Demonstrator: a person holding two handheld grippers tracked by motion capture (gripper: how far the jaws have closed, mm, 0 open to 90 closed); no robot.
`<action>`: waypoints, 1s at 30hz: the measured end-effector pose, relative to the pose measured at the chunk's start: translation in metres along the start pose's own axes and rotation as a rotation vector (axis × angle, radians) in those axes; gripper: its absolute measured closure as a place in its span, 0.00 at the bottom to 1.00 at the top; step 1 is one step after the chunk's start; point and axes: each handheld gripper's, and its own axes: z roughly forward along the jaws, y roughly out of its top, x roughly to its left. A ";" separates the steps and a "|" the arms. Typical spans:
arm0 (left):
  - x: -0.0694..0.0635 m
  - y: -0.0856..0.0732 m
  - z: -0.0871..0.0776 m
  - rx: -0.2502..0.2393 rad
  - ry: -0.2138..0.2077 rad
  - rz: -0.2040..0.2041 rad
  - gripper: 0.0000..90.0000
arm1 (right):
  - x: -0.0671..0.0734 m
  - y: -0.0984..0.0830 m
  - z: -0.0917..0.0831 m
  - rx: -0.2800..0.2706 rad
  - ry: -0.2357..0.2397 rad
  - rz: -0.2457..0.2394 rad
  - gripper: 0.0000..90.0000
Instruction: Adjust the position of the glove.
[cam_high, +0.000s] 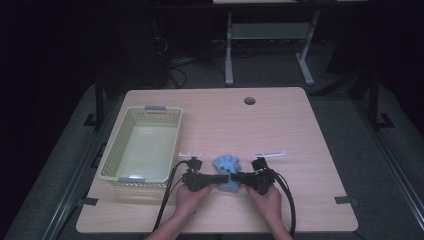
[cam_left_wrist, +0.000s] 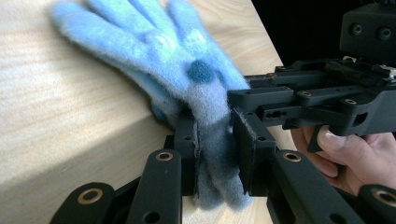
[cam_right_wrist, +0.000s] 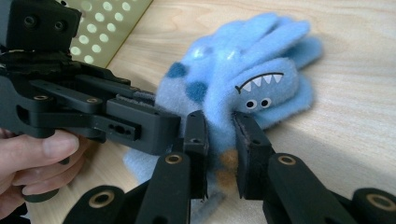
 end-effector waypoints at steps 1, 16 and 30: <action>0.000 0.000 0.000 0.000 0.000 0.000 0.80 | 0.000 0.000 -0.001 0.000 -0.001 -0.003 0.86; -0.013 0.008 0.004 0.002 0.012 0.067 0.83 | -0.004 0.000 -0.010 -0.027 0.010 0.021 0.87; -0.028 0.021 -0.010 -0.033 -0.004 0.127 0.83 | 0.005 0.012 -0.022 -0.063 0.037 0.008 0.87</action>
